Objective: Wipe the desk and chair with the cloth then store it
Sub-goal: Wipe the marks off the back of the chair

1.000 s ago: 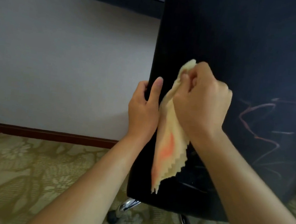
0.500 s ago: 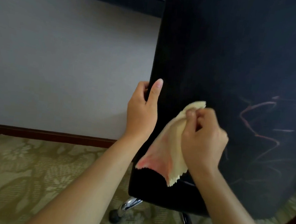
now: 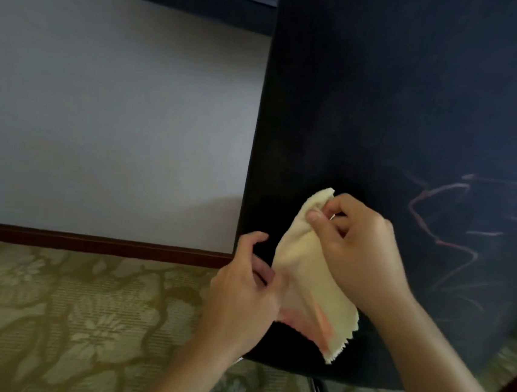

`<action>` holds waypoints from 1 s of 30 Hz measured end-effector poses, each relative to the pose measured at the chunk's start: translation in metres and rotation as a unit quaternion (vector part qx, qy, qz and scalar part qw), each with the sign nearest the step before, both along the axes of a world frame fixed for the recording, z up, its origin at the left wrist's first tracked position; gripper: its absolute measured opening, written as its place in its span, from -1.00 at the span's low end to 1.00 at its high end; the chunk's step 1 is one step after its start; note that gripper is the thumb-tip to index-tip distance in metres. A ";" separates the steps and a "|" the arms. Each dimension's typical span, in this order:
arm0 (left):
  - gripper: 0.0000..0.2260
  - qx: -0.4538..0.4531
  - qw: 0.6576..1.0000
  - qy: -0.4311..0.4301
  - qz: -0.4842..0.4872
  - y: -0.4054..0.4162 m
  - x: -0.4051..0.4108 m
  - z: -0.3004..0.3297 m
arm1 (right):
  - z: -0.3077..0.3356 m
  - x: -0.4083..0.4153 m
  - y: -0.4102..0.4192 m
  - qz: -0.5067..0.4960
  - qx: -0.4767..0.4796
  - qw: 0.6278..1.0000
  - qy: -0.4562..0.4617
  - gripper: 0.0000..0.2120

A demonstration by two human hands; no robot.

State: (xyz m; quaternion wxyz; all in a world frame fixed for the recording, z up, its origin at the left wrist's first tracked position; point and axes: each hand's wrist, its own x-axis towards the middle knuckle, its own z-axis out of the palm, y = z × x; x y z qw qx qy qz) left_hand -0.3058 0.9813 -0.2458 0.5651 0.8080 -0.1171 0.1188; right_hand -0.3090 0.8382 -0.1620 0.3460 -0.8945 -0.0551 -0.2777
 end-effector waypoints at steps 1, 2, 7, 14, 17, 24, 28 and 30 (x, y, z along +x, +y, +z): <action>-0.70 -0.039 0.996 0.053 -0.055 0.000 0.003 0.004 | 0.007 -0.005 -0.002 0.032 0.004 0.999 0.003 -0.77; -0.72 -0.064 0.990 0.076 -0.096 0.001 0.005 0.007 | 0.012 -0.010 -0.004 0.060 0.011 0.998 0.006 -0.79; -0.97 0.021 0.981 0.034 -0.190 0.004 0.012 0.018 | 0.009 -0.026 -0.024 0.093 0.068 0.993 0.038 -0.82; -0.72 -0.040 0.923 0.119 -0.362 0.001 0.009 0.024 | 0.000 -0.038 -0.037 0.111 0.149 0.977 0.103 -0.84; -0.82 -0.030 0.938 0.113 -0.326 -0.008 0.008 0.021 | -0.015 -0.037 -0.043 0.085 0.183 0.969 0.140 -0.86; -0.97 -0.212 0.923 0.193 -0.257 -0.008 0.005 0.018 | -0.061 -0.062 -0.041 -0.013 0.306 0.925 0.224 -0.75; -0.93 -0.271 0.920 0.211 -0.189 -0.010 0.001 0.020 | -0.082 -0.074 -0.027 -0.015 0.499 0.805 0.320 -0.66; -0.93 -0.271 0.925 0.220 -0.151 -0.008 -0.003 0.017 | -0.089 -0.076 -0.021 0.018 0.551 0.770 0.322 -0.72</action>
